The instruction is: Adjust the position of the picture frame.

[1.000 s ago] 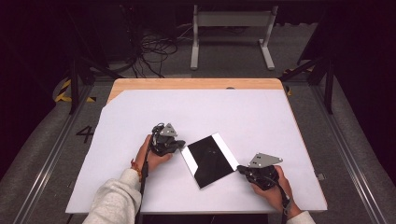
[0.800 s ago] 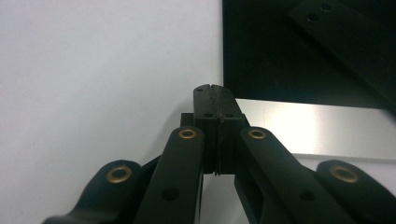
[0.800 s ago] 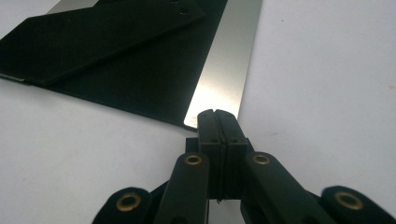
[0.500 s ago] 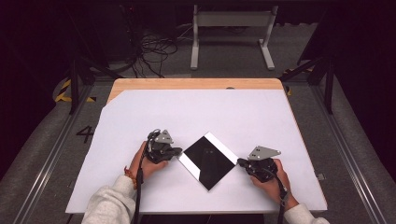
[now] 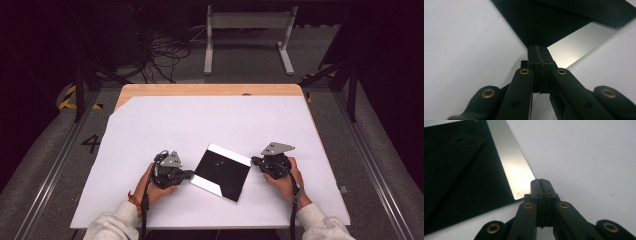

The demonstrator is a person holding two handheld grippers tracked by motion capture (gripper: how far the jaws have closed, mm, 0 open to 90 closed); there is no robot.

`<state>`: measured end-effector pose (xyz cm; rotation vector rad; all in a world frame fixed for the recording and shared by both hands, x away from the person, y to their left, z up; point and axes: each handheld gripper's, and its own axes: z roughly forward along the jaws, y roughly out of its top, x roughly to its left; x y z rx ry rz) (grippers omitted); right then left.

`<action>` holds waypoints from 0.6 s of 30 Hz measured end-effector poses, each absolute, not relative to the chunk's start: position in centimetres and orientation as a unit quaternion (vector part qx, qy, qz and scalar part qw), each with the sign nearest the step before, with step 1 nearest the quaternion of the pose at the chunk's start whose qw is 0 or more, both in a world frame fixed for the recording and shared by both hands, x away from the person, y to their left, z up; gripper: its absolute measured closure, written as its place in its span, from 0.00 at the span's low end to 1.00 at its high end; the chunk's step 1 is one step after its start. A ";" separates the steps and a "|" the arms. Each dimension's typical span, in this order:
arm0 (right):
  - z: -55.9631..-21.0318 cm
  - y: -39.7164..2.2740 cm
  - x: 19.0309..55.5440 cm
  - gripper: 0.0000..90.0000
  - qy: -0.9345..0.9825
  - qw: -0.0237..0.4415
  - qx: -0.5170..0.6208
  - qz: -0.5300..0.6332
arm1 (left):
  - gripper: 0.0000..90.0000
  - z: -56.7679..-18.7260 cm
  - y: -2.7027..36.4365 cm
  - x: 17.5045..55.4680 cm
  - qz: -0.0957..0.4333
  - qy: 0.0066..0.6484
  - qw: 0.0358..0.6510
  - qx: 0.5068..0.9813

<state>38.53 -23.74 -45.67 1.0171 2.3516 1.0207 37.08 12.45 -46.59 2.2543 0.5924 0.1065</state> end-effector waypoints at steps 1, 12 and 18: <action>-45.7 -23.7 38.8 1.00 0.835 0.189 0.365 0.365 | 1.00 -46.6 12.4 36.9 0.042 0.231 0.393 0.889; -45.8 -23.4 38.6 1.00 0.839 0.185 0.357 0.367 | 1.00 -46.5 12.2 36.1 0.041 0.227 0.391 0.891; -45.8 -23.2 38.2 1.00 0.839 0.176 0.358 0.370 | 1.00 -46.6 12.5 35.6 0.026 0.222 0.394 0.891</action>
